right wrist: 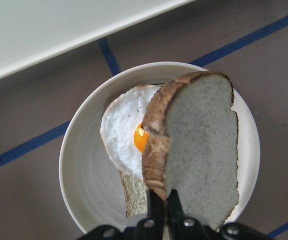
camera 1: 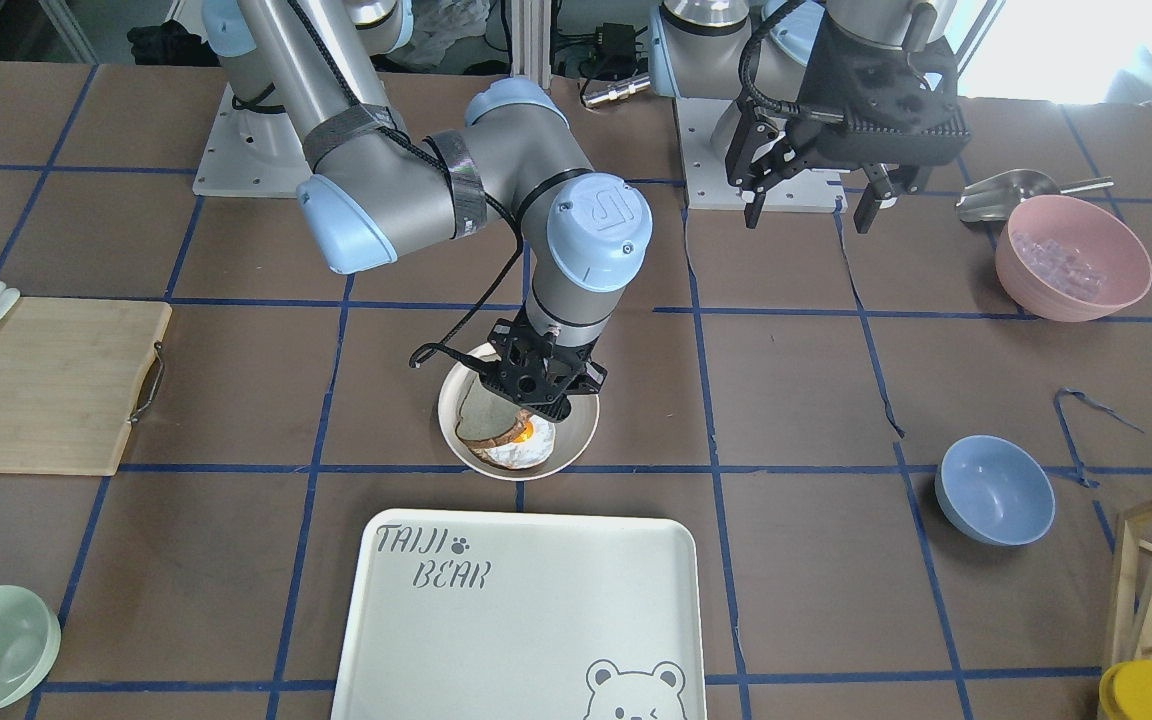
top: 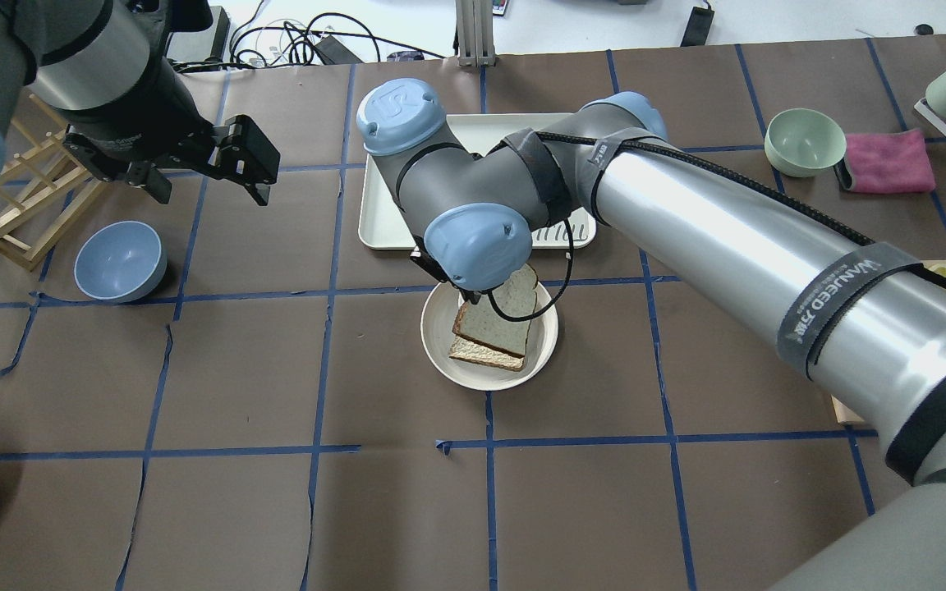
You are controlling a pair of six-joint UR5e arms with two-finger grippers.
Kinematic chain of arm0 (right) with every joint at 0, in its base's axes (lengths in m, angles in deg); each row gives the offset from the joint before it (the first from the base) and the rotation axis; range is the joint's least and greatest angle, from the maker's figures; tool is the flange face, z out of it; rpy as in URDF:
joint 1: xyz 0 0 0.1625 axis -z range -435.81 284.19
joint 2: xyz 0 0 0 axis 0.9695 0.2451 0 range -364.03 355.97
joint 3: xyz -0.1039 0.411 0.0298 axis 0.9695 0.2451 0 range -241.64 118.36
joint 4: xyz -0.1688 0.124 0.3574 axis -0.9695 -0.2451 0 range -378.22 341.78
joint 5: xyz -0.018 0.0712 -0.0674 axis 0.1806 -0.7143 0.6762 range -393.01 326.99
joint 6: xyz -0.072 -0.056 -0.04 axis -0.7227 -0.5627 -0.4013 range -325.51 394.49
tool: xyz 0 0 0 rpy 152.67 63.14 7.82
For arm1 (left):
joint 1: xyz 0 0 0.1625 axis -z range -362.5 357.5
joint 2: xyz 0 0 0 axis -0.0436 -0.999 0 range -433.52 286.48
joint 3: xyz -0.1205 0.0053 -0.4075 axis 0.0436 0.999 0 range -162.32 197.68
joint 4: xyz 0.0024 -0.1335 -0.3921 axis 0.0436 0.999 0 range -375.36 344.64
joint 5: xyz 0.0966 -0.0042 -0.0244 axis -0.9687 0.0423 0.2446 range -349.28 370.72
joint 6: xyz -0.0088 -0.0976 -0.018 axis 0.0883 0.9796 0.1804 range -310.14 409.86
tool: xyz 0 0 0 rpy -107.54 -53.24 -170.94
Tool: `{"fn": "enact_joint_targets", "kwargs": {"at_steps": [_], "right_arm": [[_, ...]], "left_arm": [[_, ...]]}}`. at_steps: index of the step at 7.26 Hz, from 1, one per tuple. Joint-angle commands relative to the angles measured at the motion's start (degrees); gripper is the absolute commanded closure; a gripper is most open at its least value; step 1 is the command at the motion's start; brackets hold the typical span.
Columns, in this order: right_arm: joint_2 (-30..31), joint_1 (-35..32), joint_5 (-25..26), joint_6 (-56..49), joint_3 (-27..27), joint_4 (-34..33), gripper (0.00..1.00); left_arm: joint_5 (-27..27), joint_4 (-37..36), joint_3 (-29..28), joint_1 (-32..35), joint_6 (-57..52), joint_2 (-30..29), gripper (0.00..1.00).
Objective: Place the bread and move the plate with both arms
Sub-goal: 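Lower the bread slice onto the fried egg and open the right gripper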
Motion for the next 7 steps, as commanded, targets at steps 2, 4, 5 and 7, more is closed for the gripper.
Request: {"fn": "enact_joint_targets", "kwargs": {"at_steps": [2, 4, 5, 7], "right_arm": [[-0.90, -0.08, -0.09, -0.27, -0.13, -0.35, 1.00], [-0.99, -0.08, -0.10, -0.18, -0.57, -0.35, 1.00], [-0.99, -0.08, -0.10, 0.08, -0.57, -0.26, 1.00], [-0.99, -0.60, -0.27, 0.61, -0.75, -0.18, 1.00]], "left_arm": [[0.00, 0.09, 0.02, 0.00, -0.09, 0.00, 0.00], [0.00, 0.00, -0.07, 0.00, -0.35, 0.00, 0.00], [-0.09, -0.09, -0.07, -0.09, -0.35, 0.00, 0.00], [0.00, 0.00, -0.25, -0.09, -0.53, -0.35, 0.00]]}}
